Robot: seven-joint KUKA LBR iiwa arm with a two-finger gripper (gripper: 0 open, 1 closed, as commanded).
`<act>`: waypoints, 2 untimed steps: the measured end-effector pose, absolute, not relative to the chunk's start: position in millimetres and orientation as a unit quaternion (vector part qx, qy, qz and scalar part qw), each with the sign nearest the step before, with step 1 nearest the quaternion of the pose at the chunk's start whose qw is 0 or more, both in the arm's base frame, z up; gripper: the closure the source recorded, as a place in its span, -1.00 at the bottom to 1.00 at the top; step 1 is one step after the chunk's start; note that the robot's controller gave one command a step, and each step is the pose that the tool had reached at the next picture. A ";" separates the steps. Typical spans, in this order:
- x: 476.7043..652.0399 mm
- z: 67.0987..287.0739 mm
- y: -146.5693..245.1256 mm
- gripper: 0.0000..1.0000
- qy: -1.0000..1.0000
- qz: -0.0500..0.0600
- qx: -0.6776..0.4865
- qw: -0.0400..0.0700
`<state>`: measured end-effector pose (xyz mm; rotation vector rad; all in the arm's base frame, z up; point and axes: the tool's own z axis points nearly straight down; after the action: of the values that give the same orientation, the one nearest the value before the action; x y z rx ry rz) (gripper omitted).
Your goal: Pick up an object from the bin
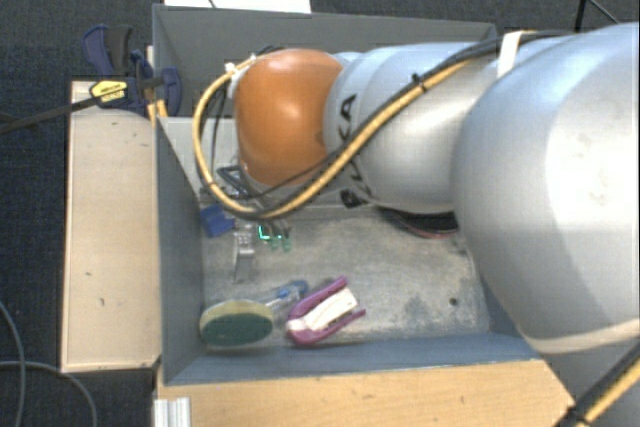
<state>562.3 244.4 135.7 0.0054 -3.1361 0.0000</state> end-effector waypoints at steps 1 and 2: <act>487.5 73.6 247.2 -1.00 -0.998 -0.001 0.055 -0.003; 488.9 73.6 246.9 1.00 -0.999 -0.002 0.050 -0.004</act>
Offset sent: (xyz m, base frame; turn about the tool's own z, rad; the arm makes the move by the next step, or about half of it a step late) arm -0.0767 0.0018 -0.0657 -0.1074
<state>488.9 246.9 73.6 0.1582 -3.1456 -0.0059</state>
